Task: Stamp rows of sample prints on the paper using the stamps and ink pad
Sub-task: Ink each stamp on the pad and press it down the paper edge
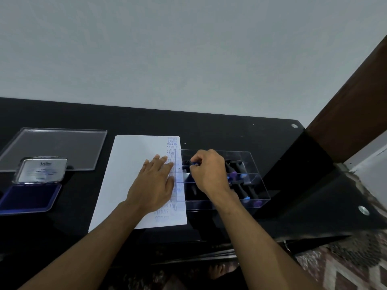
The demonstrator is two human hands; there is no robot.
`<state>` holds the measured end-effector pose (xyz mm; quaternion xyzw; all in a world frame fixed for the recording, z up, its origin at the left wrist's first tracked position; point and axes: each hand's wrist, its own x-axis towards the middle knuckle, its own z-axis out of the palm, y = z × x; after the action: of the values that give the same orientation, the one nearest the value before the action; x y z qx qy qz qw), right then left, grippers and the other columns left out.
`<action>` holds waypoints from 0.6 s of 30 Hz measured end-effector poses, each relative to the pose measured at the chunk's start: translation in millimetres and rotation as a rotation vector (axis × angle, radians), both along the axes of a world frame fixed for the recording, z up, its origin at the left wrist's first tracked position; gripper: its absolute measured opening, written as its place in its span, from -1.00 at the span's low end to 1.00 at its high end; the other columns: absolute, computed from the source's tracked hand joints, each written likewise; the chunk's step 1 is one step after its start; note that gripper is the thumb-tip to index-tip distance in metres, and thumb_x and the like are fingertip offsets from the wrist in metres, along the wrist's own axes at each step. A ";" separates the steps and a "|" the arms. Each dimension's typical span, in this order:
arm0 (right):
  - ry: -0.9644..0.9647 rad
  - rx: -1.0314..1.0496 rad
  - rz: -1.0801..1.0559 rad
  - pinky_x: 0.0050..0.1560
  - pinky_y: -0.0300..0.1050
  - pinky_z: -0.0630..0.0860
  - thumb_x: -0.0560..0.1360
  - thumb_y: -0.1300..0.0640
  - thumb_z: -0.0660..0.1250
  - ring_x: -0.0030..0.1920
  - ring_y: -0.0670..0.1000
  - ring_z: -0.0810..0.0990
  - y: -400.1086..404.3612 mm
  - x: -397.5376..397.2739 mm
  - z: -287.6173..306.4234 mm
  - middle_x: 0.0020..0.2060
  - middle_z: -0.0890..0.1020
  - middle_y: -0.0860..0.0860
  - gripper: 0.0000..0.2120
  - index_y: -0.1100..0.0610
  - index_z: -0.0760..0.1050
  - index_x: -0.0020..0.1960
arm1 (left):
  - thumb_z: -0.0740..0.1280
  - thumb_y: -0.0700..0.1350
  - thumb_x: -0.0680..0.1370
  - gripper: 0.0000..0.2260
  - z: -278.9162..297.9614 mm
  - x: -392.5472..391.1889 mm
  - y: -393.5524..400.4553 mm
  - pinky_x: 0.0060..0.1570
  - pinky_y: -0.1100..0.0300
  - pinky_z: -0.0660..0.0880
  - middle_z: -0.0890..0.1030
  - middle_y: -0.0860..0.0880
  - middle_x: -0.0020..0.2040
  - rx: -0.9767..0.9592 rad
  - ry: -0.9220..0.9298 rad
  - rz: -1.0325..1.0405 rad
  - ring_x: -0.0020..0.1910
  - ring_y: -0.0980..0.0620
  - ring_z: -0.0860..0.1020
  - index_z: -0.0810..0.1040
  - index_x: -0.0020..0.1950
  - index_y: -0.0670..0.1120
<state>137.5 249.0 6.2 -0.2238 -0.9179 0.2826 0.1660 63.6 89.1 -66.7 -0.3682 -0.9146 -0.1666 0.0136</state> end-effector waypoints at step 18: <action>-0.140 -0.042 -0.031 -0.27 -0.27 0.60 0.47 0.26 0.36 -0.29 -0.14 0.61 -3.4 -5.9 5.2 -0.26 0.66 -0.10 -0.80 0.04 0.65 -0.25 | 0.01 0.21 0.62 -0.44 -0.9 -0.4 -0.4 0.52 -0.01 0.00 0.30 -0.06 0.57 0.008 -0.017 0.012 0.58 -0.12 0.21 0.38 0.52 -0.03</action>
<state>131.6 245.6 11.5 -0.2605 -0.9176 0.2827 0.1012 63.3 88.6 -67.6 -0.3612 -0.9162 -0.1735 0.0082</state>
